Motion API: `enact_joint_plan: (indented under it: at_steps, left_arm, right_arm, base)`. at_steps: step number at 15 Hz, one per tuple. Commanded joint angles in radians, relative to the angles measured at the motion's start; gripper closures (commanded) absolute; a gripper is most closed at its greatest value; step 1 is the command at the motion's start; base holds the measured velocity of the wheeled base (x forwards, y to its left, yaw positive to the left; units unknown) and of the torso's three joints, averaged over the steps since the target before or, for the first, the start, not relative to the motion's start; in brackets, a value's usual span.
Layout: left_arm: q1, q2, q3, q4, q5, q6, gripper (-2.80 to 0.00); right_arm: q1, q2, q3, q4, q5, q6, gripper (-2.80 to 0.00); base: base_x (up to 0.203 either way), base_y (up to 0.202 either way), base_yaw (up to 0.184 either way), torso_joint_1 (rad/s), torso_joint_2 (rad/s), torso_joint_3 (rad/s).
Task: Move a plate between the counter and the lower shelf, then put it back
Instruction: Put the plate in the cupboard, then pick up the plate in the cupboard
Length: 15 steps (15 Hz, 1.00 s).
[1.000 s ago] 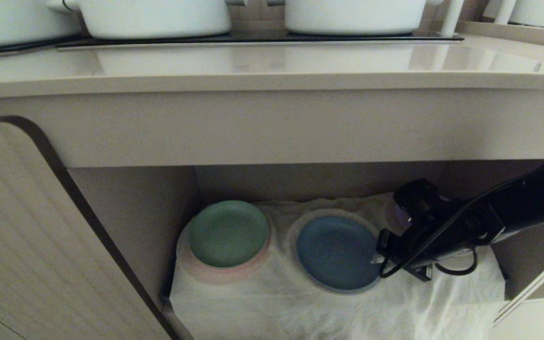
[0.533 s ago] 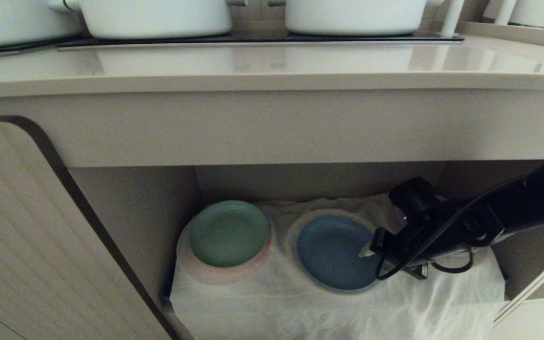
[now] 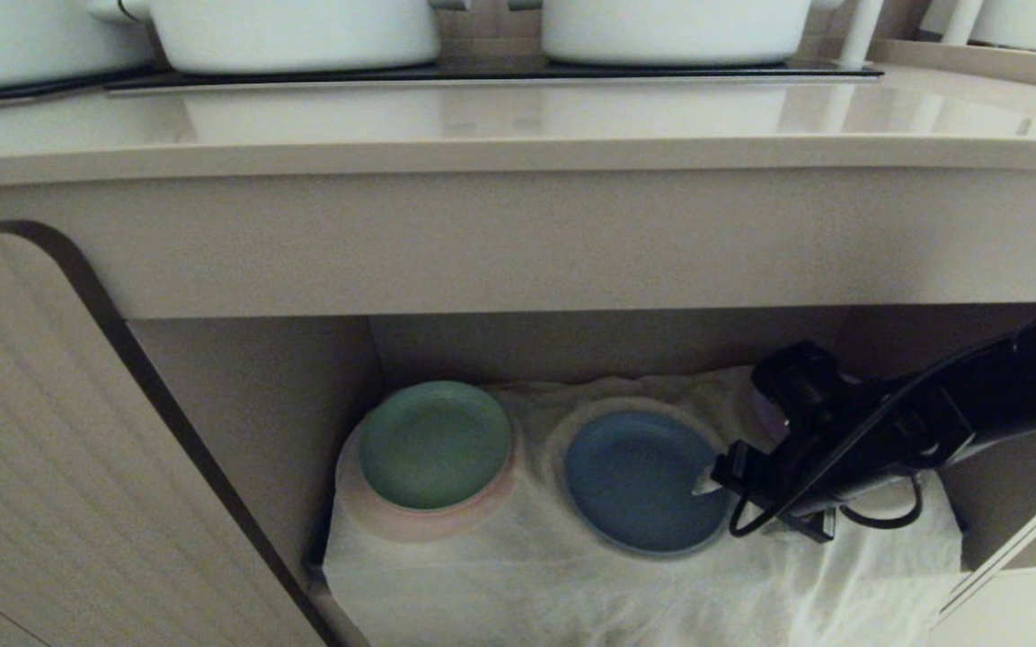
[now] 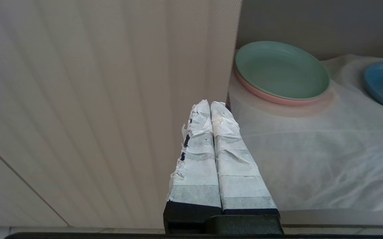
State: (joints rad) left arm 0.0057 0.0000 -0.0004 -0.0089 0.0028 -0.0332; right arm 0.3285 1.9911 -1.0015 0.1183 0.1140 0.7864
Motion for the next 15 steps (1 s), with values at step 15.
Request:
enact_joint_plan:
  at_steps: [15]
  left_arm:
    - [0.000, 0.000, 0.000, 0.000, 0.000, -0.001, 0.00]
  right_arm:
    - [0.030, -0.268, 0.239, 0.035, 0.048, -0.096, -2.80]
  base:
    - [0.000, 0.000, 0.000, 0.000, 0.00, 0.000]
